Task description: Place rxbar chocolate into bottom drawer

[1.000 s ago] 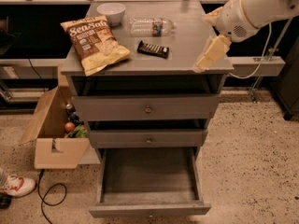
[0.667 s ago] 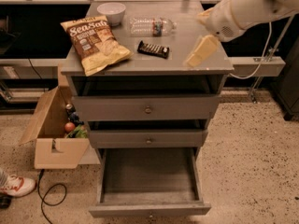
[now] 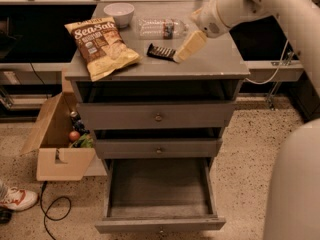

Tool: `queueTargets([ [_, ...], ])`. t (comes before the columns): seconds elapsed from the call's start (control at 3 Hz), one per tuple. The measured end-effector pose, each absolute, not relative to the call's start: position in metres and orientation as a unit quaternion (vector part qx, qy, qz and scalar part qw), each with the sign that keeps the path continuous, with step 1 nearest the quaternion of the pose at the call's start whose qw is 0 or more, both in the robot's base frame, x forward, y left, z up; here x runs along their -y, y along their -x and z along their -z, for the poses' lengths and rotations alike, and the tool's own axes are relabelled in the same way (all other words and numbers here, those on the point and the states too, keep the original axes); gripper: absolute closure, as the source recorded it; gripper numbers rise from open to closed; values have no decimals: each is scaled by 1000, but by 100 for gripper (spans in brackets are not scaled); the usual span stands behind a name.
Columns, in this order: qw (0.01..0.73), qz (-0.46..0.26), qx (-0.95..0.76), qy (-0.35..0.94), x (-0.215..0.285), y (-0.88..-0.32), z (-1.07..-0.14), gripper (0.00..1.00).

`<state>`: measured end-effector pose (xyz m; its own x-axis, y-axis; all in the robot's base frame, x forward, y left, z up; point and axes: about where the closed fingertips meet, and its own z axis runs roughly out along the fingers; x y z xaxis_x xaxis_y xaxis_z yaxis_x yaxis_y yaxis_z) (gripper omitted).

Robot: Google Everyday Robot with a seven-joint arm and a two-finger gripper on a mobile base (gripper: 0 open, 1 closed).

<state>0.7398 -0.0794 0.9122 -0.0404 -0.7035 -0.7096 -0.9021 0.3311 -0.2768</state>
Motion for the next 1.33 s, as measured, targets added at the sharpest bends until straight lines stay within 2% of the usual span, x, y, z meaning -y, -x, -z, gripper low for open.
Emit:
queueTargets([
  [0.67, 356, -134, -727, 571, 38, -779, -874, 0],
  [1.33, 325, -151, -746, 561, 24, -797, -842, 0],
])
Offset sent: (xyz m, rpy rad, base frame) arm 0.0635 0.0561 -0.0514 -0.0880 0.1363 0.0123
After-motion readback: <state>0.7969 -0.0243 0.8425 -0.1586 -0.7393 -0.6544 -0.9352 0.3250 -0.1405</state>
